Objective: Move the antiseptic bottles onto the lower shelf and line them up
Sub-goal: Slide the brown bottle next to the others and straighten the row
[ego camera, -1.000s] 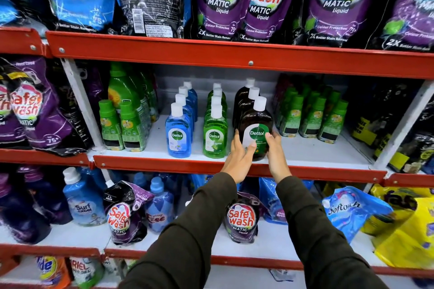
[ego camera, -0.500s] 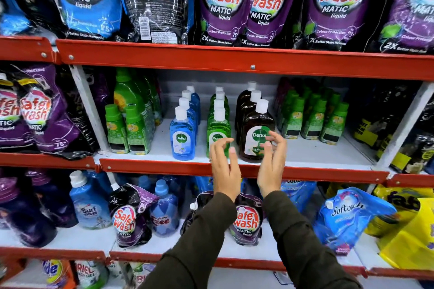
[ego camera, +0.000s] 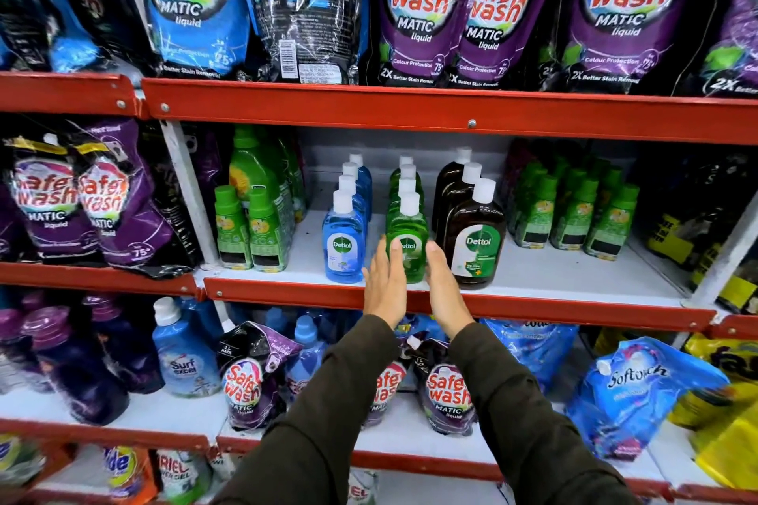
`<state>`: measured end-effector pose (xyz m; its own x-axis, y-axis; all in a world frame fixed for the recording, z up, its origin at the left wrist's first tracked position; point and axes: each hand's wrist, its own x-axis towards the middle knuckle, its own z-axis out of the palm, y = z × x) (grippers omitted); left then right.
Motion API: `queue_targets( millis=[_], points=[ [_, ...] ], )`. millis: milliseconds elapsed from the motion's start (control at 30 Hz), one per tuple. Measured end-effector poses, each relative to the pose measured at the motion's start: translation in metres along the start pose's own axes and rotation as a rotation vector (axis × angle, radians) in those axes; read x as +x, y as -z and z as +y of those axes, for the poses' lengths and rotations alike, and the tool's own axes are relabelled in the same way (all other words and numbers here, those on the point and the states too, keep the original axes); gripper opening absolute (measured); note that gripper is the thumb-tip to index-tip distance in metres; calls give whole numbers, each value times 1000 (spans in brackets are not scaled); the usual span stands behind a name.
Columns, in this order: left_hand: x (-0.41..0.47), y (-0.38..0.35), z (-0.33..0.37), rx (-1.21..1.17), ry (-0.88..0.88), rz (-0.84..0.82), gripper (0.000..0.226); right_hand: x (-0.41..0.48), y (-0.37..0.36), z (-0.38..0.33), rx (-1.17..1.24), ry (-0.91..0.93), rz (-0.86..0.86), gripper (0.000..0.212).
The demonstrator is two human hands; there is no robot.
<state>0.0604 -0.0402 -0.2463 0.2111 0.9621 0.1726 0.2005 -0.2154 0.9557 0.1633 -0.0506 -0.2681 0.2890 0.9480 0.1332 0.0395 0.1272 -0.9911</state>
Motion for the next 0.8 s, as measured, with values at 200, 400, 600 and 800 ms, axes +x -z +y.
queue_targets(
  millis=[200,400,600,800],
  points=[
    [-4,5,-1,2,-20,-29,63,1,-1,2,-10,3,21,94],
    [-7,5,-7,-31,-6,-49,66,-14,-8,-16,-77,41,88,84],
    [-11,25,-17,-77,-329,384,47,-36,-29,-26,-9,196,255,43],
    [14,64,-18,-35,-117,451,57,-27,-69,-33,57,6,-41,60]
  ],
)
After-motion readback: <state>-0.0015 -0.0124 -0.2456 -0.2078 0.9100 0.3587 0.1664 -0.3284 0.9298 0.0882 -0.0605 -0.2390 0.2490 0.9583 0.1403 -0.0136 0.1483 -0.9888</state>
